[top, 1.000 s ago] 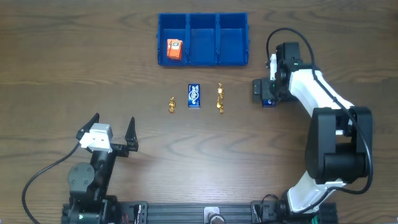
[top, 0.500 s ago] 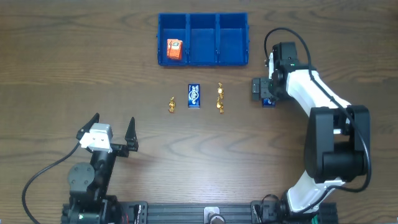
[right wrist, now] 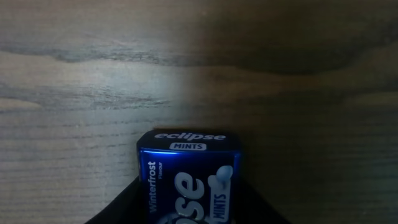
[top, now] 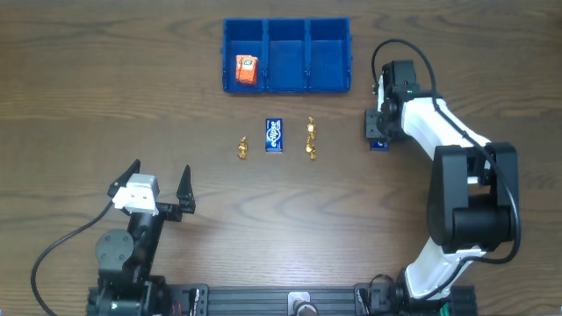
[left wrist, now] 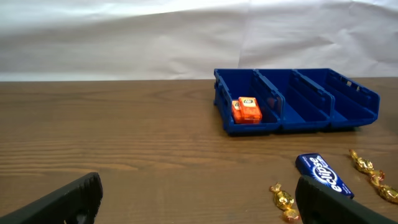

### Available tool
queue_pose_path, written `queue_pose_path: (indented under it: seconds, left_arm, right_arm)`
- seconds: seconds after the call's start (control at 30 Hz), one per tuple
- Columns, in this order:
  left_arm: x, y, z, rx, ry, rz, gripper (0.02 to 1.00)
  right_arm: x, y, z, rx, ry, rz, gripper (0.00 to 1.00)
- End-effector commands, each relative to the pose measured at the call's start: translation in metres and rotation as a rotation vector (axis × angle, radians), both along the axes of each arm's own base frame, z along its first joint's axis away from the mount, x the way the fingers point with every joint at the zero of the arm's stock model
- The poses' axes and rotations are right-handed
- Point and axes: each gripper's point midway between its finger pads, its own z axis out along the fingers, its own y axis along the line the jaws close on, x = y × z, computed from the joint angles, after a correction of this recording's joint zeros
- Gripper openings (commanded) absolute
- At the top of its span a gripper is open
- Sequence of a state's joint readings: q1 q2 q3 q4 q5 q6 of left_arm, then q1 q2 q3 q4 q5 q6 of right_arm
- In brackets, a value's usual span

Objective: Sort Candies Into Trays

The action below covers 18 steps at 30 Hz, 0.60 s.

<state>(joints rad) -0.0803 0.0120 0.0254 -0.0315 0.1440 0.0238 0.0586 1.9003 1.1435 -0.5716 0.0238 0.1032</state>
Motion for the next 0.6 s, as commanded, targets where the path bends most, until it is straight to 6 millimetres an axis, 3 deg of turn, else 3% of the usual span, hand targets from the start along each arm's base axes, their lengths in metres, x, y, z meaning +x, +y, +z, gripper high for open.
queue_pose_path:
  seconds: [0.03,0.13,0.2,0.3,0.47,0.6]
  left_arm:
    - [-0.001,-0.001,-0.017,0.009,0.048,-0.009,0.996]
    - [-0.001,-0.001,-0.017,0.008,0.048,-0.009,0.998]
    - [-0.001,-0.001,-0.017,0.008,0.048,-0.009,0.998]
    - [-0.001,-0.001,-0.017,0.008,0.048,-0.009,0.998]
    - [-0.001,-0.001,-0.017,0.008,0.048,-0.009,1.000]
    - [-0.001,-0.001,-0.017,0.009,0.048,-0.009,0.998]
  right_arm:
    - [-0.008,0.000,-0.010,-0.007,0.034,0.000,0.235]
    - [-0.004,0.002,-0.004,0.003,0.023,0.002,0.064]
    - [0.002,0.005,0.015,0.020,-0.010,0.007,0.036]
    - [0.027,0.024,0.074,0.047,-0.126,0.016,0.036]
    - [0.079,0.093,0.194,0.034,-0.406,0.048,0.036]
    - [0.102,0.145,0.250,0.042,-0.615,0.082,0.036]
